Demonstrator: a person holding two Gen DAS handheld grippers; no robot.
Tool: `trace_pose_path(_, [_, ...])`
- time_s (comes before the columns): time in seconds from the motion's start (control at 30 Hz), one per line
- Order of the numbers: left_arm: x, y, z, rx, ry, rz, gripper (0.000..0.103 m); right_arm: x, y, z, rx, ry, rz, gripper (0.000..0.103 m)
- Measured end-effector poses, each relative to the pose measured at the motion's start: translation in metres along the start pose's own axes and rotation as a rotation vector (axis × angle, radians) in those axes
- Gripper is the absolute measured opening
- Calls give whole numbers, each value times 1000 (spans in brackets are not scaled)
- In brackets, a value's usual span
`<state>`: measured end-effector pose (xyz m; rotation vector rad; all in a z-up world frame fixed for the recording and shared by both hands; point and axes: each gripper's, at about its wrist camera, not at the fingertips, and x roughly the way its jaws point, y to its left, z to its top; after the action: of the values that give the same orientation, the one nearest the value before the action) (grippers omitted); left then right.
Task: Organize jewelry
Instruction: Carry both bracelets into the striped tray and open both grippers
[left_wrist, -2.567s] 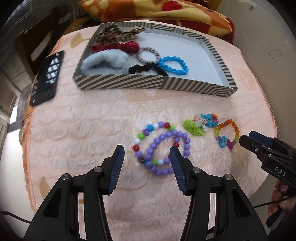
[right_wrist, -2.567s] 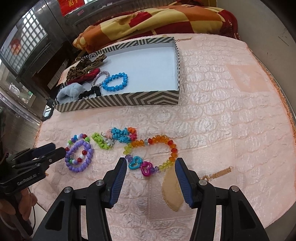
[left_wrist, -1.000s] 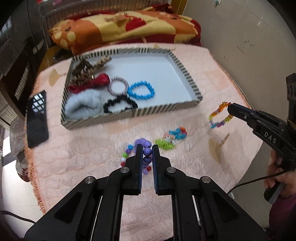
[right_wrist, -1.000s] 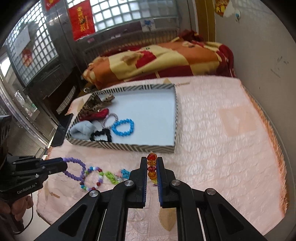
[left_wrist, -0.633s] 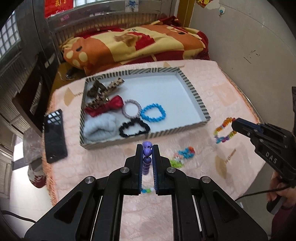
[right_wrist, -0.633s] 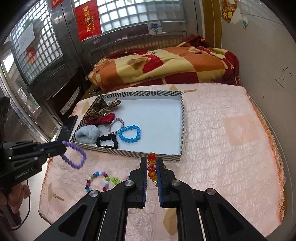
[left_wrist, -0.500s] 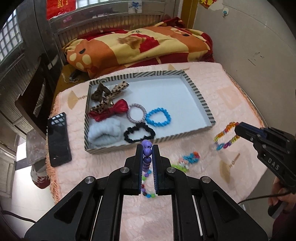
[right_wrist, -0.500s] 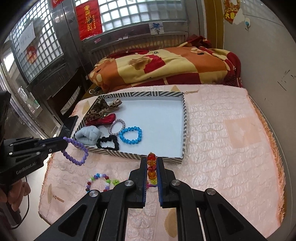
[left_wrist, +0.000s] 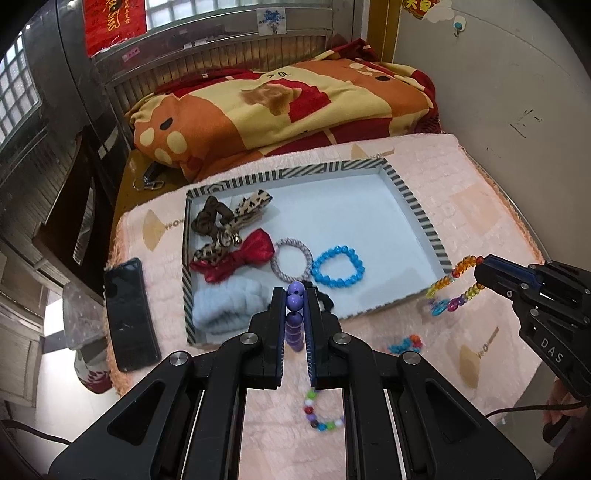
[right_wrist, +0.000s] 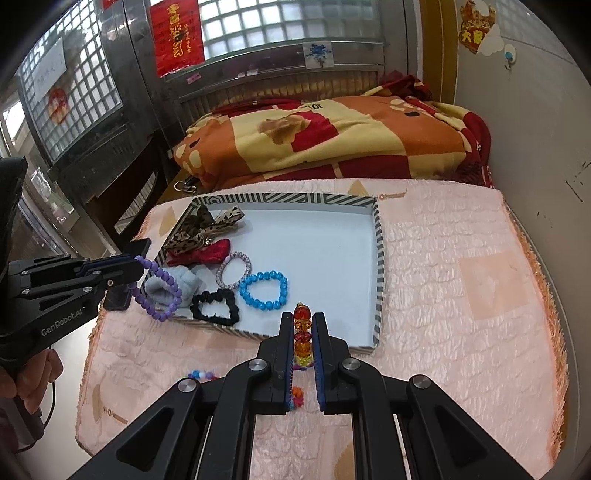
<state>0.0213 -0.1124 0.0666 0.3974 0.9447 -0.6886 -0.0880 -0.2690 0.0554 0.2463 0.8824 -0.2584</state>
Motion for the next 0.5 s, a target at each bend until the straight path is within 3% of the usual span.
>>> trace_pose_path(0.5, [31, 5, 44, 29, -1, 0, 8, 29, 6, 31, 2, 17, -31, 9])
